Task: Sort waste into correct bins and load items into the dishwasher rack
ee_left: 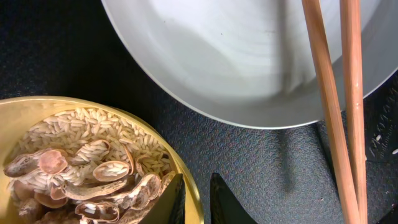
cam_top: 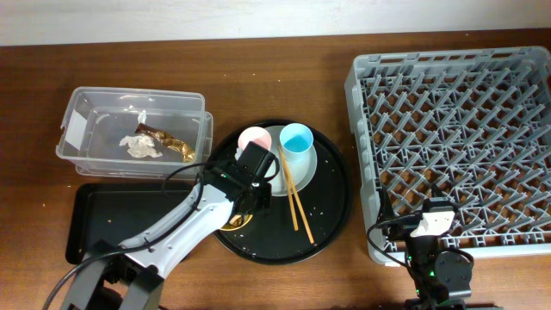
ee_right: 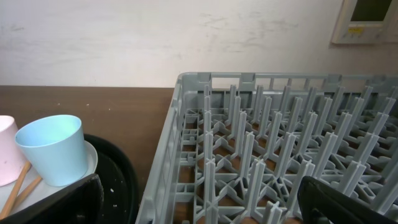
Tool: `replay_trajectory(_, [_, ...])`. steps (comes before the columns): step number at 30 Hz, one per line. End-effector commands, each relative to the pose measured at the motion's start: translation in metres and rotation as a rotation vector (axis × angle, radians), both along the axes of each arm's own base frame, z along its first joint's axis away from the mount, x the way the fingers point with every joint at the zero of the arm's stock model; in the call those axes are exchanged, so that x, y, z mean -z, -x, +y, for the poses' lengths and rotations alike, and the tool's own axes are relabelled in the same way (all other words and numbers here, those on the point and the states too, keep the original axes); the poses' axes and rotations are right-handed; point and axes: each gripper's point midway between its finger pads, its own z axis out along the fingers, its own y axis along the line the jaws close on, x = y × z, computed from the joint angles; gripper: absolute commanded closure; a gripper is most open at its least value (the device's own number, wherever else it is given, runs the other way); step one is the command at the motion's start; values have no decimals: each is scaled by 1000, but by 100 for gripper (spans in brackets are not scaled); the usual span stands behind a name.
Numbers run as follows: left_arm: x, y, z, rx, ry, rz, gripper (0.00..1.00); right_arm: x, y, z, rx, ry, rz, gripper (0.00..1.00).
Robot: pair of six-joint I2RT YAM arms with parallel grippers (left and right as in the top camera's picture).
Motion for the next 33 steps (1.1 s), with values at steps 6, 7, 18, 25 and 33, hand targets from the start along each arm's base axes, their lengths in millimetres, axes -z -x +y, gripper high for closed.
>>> replay_trajectory(6, [3,-1,2,-4,-11,3,98,3,0,-1,7,4,6,2])
replay_trajectory(7, [3,-1,2,-4,-10,3,98,3,0,-1,7,4,6,2])
replay_trajectory(18, [1,-3,1,-4,-7,-2,99,3,0,-1,7,4,6,2])
replay_trajectory(25, [-6,-9,-3,-4,6,-21,99,3,0,-1,7,4,6,2])
replay_trajectory(33, [-20,-8,-2,-4,15,-35,100,3,0,-1,7,4,6,2])
